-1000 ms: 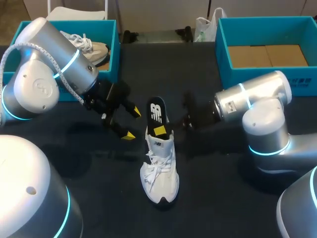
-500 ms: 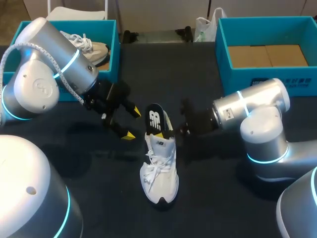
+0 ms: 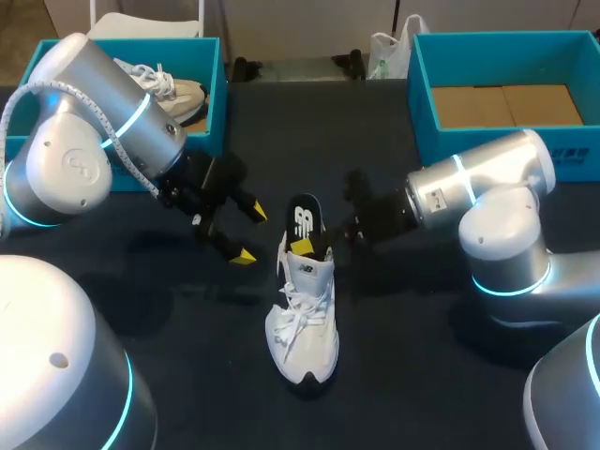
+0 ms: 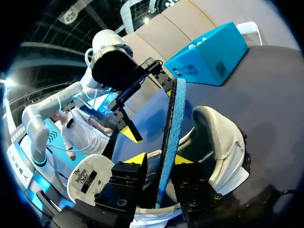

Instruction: Take the shoe out of the shoebox, open the shoe tongue, remove and reinsert the insole, then place the shoe into the shoebox

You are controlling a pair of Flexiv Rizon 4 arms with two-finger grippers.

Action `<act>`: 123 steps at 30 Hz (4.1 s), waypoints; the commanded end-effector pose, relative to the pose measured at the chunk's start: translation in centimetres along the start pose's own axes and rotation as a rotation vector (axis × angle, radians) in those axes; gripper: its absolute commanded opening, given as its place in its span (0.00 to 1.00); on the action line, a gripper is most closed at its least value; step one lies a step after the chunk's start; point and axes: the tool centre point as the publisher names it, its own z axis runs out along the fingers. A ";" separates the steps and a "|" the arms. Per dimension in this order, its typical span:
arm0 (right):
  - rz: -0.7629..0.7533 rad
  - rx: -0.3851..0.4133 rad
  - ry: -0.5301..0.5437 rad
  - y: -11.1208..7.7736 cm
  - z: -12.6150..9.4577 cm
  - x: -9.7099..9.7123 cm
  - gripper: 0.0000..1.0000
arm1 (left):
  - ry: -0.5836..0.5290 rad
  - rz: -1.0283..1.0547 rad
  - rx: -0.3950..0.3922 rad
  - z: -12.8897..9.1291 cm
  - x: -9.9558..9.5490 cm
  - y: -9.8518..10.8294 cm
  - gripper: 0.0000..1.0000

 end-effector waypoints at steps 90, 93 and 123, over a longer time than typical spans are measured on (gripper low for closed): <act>0.044 0.099 0.056 -0.5 0.8 0.6 0.35 | 0.000 0.000 -0.003 -0.1 0.0 0.0 1.00; 0.036 0.099 0.053 -0.2 0.8 0.6 0.37 | 0.000 0.000 -0.003 -0.1 0.0 0.0 1.00; -0.055 0.131 0.005 3.2 -0.5 1.0 0.41 | 0.000 0.000 -0.003 -0.1 0.0 0.0 1.00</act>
